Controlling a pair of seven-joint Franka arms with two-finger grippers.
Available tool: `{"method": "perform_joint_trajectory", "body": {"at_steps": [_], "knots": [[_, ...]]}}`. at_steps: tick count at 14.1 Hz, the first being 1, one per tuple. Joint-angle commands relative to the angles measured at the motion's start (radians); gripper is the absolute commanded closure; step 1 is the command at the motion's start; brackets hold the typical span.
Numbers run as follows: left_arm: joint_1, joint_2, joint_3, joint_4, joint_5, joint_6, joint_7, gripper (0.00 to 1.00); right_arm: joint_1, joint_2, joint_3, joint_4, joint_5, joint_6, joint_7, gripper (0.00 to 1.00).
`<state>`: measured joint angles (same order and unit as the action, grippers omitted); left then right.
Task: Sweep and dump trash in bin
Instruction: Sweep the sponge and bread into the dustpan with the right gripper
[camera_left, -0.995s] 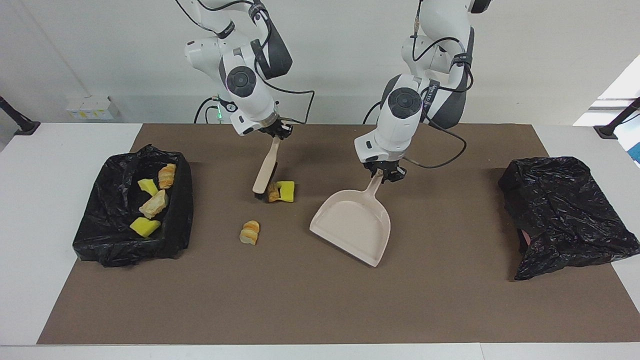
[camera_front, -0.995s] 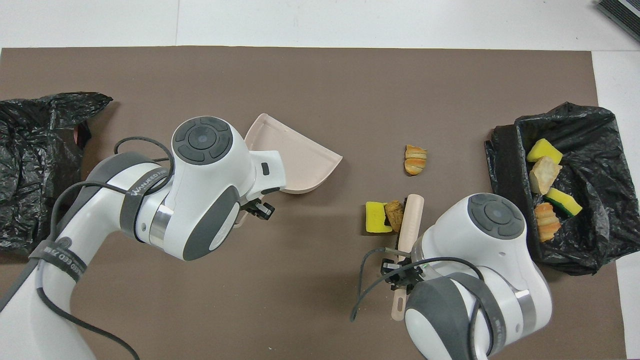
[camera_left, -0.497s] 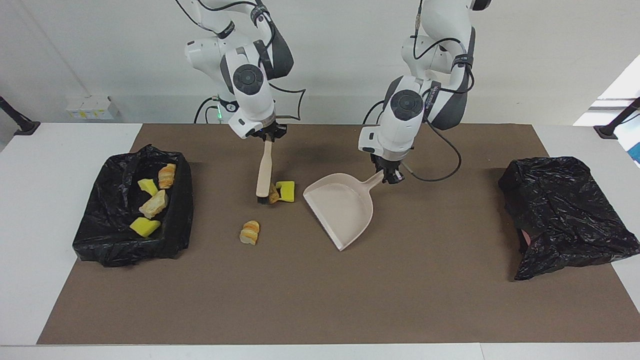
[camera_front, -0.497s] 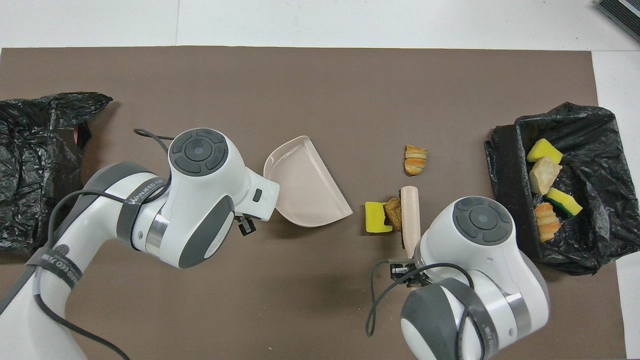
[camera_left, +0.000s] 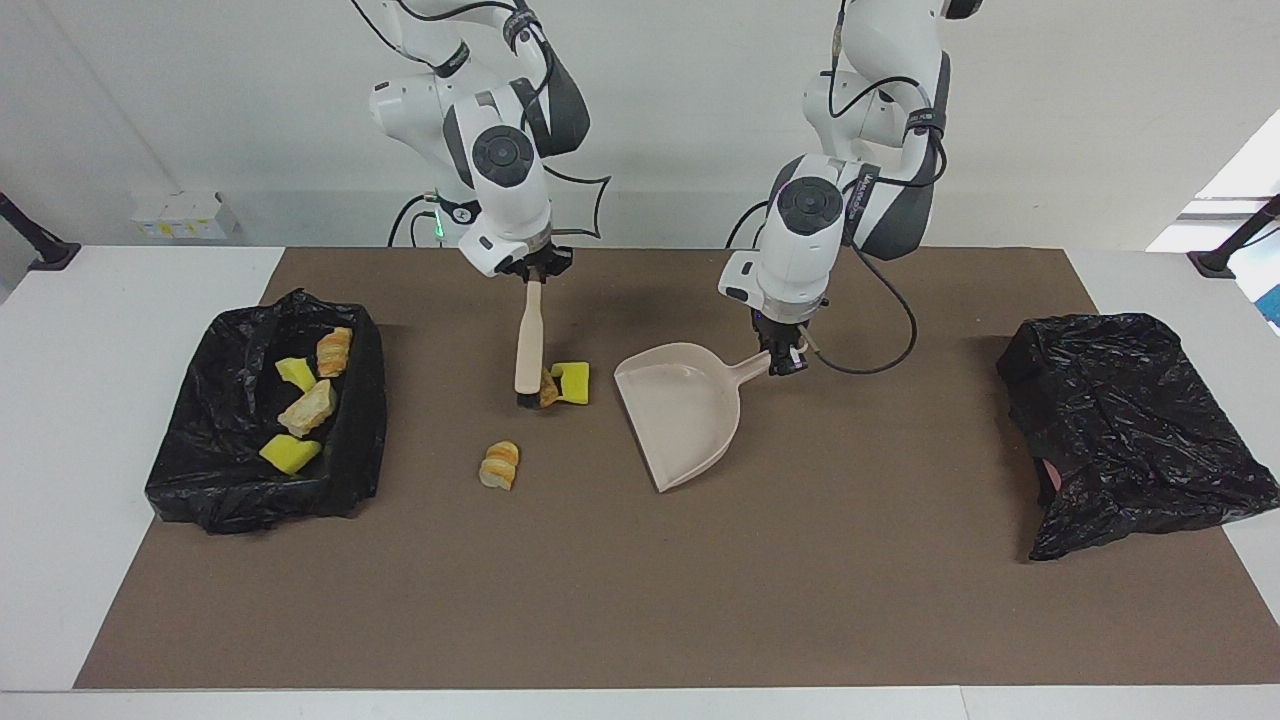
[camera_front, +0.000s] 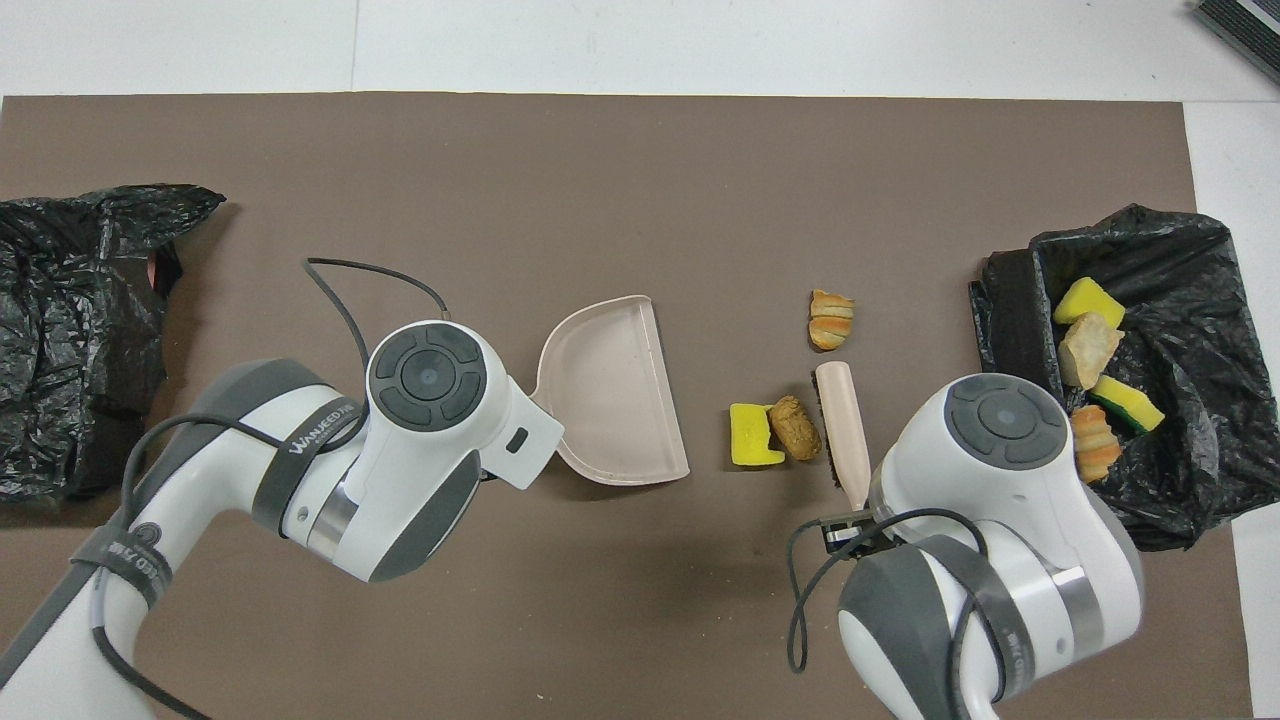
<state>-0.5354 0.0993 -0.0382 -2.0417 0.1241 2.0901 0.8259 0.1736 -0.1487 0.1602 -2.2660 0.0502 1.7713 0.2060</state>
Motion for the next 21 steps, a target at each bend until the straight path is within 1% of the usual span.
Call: {"method": "perform_joint_trajectory", "body": {"at_steps": [1,2,5,6,7,10,12,14,16,17,19,21], "knots": [[-0.052,-0.053,0.008,-0.049,0.022,0.01,0.001,1.0,-0.017,-0.016,0.013,-0.05,-0.02,0.045,-0.039,1.0],[-0.057,-0.055,0.008,-0.049,0.022,-0.001,-0.008,1.0,-0.017,-0.006,0.013,-0.072,-0.007,0.072,-0.036,1.0],[-0.069,-0.05,0.006,-0.075,0.022,0.011,-0.036,1.0,0.004,0.047,0.015,-0.073,0.055,0.096,-0.046,1.0],[-0.077,-0.049,0.006,-0.083,0.022,0.019,-0.05,1.0,0.041,0.072,0.016,-0.07,0.081,0.114,-0.047,1.0],[-0.077,-0.049,0.006,-0.083,0.022,0.019,-0.051,1.0,0.069,0.078,0.016,-0.063,0.126,0.131,-0.047,1.0],[-0.078,-0.047,0.004,-0.083,0.022,0.031,-0.07,1.0,0.173,0.106,0.016,0.009,0.216,0.129,-0.034,1.0],[-0.078,-0.038,0.004,-0.083,0.022,0.045,-0.076,1.0,0.176,0.132,0.016,0.064,0.241,0.106,-0.033,1.0],[-0.072,-0.023,0.004,-0.09,0.022,0.108,-0.074,1.0,0.175,0.121,0.013,0.086,0.234,0.062,-0.033,1.0],[-0.064,-0.02,0.004,-0.09,0.02,0.126,-0.073,1.0,0.155,0.086,0.004,0.127,0.217,-0.021,-0.042,1.0],[-0.058,-0.018,0.006,-0.09,0.019,0.13,-0.071,1.0,0.13,0.081,-0.001,0.149,0.203,-0.053,-0.043,1.0],[-0.025,-0.007,0.004,-0.083,0.014,0.133,-0.068,1.0,0.107,0.081,0.001,0.189,0.116,-0.098,-0.043,1.0],[-0.006,-0.004,0.004,-0.08,0.002,0.133,-0.067,1.0,0.1,0.09,-0.001,0.192,0.024,-0.07,-0.046,1.0]]}}
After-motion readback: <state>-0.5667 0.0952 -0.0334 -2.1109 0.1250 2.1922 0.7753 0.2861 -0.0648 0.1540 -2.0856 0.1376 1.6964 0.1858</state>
